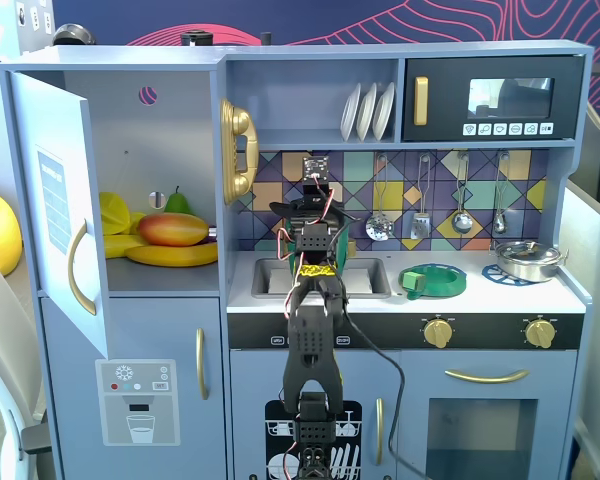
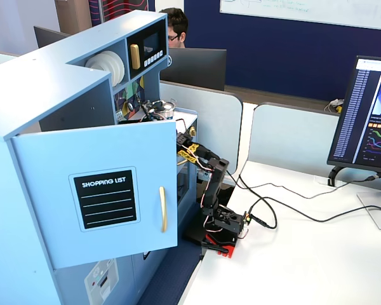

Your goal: Pick up the green pineapple from the left cabinet and place it in the green recipient

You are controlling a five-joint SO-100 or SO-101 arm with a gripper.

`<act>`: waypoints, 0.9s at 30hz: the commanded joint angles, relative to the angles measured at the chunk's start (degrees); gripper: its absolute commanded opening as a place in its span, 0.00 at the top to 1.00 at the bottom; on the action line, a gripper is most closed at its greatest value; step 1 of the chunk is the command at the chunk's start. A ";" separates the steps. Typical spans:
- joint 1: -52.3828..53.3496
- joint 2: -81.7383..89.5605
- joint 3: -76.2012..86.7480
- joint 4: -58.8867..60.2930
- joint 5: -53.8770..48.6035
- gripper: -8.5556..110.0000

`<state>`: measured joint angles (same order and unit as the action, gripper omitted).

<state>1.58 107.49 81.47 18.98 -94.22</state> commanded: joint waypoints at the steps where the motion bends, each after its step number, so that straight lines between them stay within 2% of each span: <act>1: 0.35 17.93 8.35 7.03 1.76 0.47; 10: 3.60 47.72 40.08 25.58 -2.20 0.49; 19: 2.64 57.22 63.54 33.13 0.97 0.50; 27: 1.49 67.32 78.93 51.59 1.23 0.52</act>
<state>3.34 171.12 157.41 63.81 -93.34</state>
